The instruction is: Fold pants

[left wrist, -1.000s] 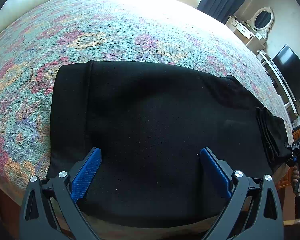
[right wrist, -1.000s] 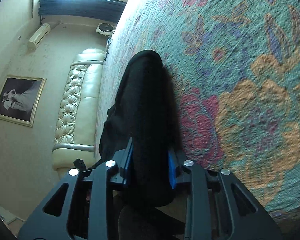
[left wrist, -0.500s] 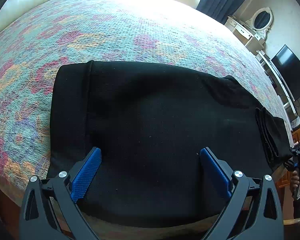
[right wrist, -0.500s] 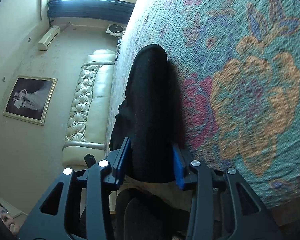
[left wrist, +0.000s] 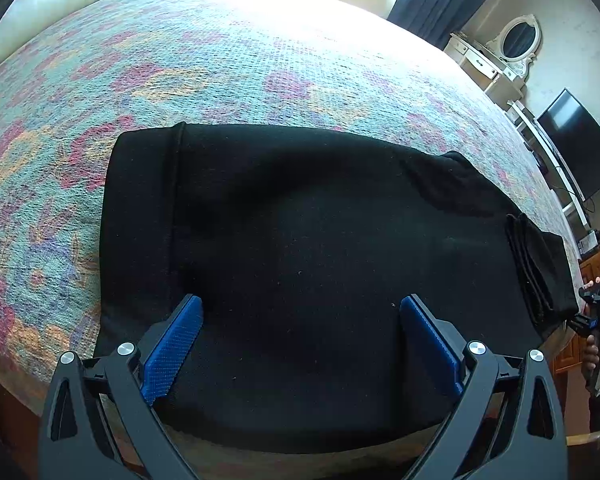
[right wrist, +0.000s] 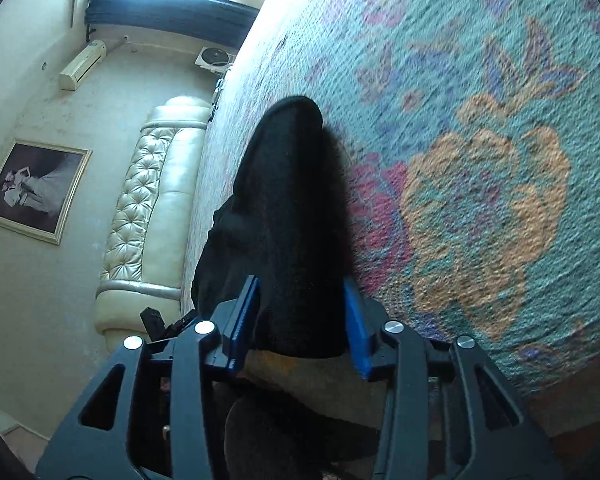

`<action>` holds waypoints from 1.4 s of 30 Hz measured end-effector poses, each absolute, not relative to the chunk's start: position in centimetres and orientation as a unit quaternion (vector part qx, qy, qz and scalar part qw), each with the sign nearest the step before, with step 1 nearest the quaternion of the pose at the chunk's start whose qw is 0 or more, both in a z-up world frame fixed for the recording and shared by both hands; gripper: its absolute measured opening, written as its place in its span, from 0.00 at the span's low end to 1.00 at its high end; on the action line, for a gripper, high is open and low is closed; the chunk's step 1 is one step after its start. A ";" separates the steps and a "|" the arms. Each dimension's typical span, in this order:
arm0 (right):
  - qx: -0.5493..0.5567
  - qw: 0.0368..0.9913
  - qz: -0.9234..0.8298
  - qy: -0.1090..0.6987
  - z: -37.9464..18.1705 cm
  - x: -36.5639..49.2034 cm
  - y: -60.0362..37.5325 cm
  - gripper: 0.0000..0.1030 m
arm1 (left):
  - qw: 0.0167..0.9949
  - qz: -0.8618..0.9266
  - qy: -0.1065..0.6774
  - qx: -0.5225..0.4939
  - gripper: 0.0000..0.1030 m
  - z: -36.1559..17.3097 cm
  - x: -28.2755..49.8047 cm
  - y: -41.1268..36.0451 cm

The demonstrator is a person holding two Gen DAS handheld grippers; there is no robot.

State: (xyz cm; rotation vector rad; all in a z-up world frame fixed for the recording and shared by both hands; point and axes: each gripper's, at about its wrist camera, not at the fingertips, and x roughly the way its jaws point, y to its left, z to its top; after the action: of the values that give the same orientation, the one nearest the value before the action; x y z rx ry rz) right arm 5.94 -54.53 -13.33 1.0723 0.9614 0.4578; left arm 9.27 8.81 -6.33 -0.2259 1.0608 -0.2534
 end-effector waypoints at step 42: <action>0.243 0.823 0.155 0.490 -2.9 6.8 -33.2 0.82 | 0.727 -0.257 0.471 -0.428 0.95 -7.9 11.5 21.6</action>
State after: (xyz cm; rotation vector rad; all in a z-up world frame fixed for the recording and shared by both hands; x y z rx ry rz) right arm 6.76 -33.19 -2.94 0.5159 1.0419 0.3300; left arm 11.54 21.55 -7.89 -0.9428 1.0387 -0.5672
